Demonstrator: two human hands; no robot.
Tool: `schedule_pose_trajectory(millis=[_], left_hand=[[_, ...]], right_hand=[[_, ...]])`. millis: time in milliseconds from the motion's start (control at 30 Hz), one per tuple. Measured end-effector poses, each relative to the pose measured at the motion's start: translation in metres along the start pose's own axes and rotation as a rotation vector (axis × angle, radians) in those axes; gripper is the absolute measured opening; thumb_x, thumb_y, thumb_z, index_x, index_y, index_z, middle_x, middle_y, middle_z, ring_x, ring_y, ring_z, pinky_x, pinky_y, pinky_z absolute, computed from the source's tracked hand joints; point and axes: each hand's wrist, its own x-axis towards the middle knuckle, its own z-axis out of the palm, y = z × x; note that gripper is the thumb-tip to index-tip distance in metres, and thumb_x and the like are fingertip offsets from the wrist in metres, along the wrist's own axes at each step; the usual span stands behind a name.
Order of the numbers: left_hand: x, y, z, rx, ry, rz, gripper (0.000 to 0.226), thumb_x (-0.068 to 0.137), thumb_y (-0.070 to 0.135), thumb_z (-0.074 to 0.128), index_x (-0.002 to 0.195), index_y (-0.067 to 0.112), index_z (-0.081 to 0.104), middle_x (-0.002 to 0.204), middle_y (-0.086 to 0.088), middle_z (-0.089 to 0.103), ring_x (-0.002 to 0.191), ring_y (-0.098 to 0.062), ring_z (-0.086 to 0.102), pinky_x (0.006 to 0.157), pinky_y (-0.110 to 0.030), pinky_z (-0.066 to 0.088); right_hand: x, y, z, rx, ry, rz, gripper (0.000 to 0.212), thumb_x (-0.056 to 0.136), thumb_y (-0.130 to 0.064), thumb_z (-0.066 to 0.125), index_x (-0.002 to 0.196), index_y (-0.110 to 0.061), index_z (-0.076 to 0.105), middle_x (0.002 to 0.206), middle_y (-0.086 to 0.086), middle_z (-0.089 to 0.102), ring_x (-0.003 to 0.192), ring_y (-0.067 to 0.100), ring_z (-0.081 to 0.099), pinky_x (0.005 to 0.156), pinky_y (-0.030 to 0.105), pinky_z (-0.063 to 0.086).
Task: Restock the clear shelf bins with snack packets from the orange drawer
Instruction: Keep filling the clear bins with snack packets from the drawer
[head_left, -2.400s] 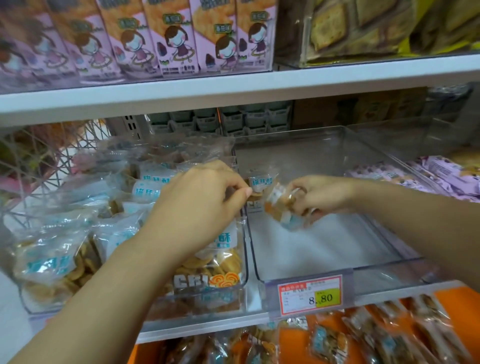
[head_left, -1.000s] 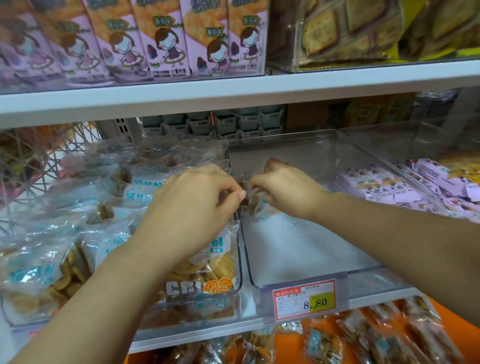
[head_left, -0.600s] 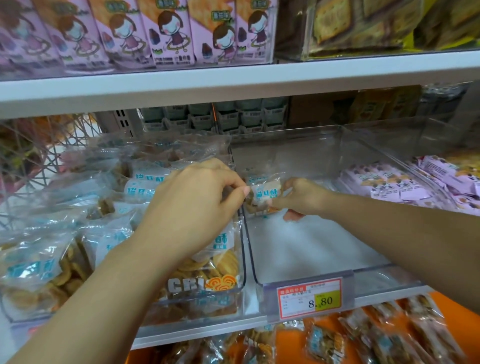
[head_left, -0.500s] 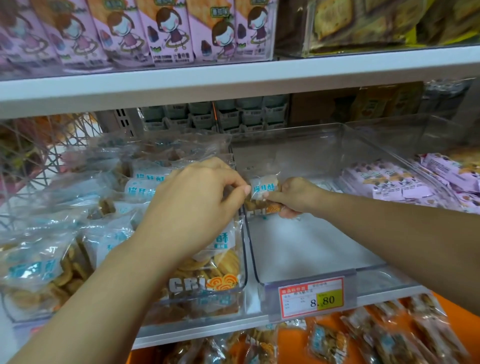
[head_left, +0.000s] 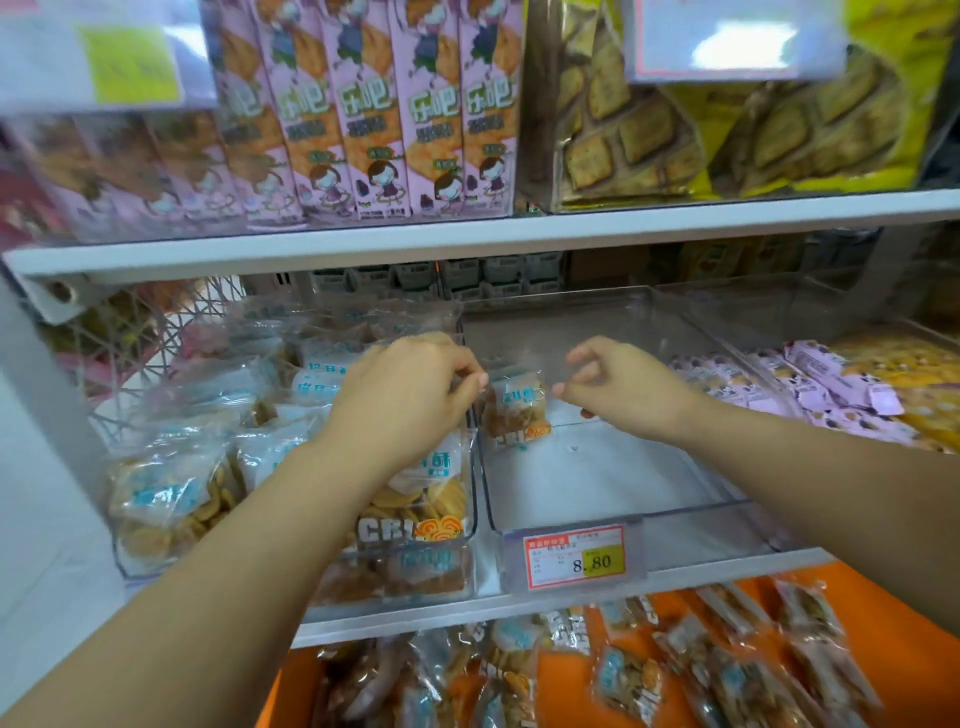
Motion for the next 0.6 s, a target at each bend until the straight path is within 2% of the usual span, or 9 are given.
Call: schedule_pose_trajectory(millis=[67,167,267,367,433,500,600], left_hand=[[-0.004,0.006,-0.006,0.045,0.029,0.018,0.025,0.097,0.036,0.047,0.104,0.026,0.068,0.108,0.006,0.063,0.100,-0.019,0.059,0.085,-0.034,0.042],[-0.021,0.022,-0.016,0.030,0.118,0.058,0.023,0.097,0.030,0.048,0.107,0.023,0.068,0.110,0.003,0.064,0.102,-0.023,0.059,0.085,-0.035,0.042],[-0.055,0.046,-0.017,-0.098,0.226,0.143,0.026,0.092,0.027,0.047,0.103,0.019,0.068,0.100,-0.001,0.067,0.092,-0.028,0.063,0.079,-0.040,0.049],[-0.102,0.065,0.001,-0.217,0.270,0.161,0.020,0.089,0.021,0.052,0.100,0.019,0.069,0.093,0.002,0.068,0.082,-0.022,0.065,0.070,-0.031,0.050],[-0.130,0.070,0.022,-0.268,0.205,0.116,0.017,0.091,0.018,0.056,0.102,0.021,0.069,0.096,0.006,0.068,0.086,-0.016,0.064,0.071,-0.027,0.046],[-0.150,0.073,0.049,-0.300,0.041,0.046,0.020,0.094,0.021,0.053,0.107,0.024,0.068,0.105,0.009,0.067,0.095,-0.013,0.062,0.077,-0.029,0.050],[-0.165,0.072,0.090,-0.301,-0.216,-0.051,0.022,0.096,0.027,0.049,0.110,0.029,0.066,0.113,0.012,0.065,0.103,-0.010,0.059,0.083,-0.030,0.049]], right_hand=[[-0.032,-0.008,-0.008,-0.027,0.020,-0.091,0.035,0.088,-0.031,0.065,0.119,-0.018,0.054,0.097,-0.007,0.062,0.075,0.006,0.057,0.056,0.006,0.038],[-0.077,-0.017,-0.014,-0.028,0.039,-0.175,0.026,0.088,-0.025,0.065,0.112,-0.019,0.058,0.085,-0.015,0.059,0.070,0.002,0.055,0.059,0.008,0.039],[-0.117,-0.021,-0.015,0.024,0.067,-0.236,0.017,0.088,-0.015,0.064,0.104,-0.016,0.061,0.081,-0.013,0.059,0.067,0.006,0.055,0.059,0.008,0.040],[-0.155,-0.010,-0.008,0.075,0.027,-0.230,0.010,0.089,-0.012,0.061,0.093,-0.022,0.061,0.079,-0.011,0.059,0.065,0.005,0.054,0.059,0.008,0.040],[-0.178,0.006,0.002,0.062,-0.042,-0.201,0.010,0.089,-0.012,0.061,0.090,-0.022,0.063,0.076,-0.013,0.058,0.063,-0.002,0.054,0.060,0.008,0.039],[-0.193,0.031,0.011,0.010,-0.135,-0.155,0.008,0.088,-0.013,0.062,0.091,-0.019,0.066,0.075,-0.014,0.057,0.066,-0.010,0.054,0.062,0.006,0.039],[-0.204,0.075,0.026,-0.176,-0.237,-0.042,0.007,0.088,-0.024,0.063,0.093,-0.028,0.064,0.080,-0.019,0.059,0.075,-0.005,0.056,0.069,0.011,0.041]])
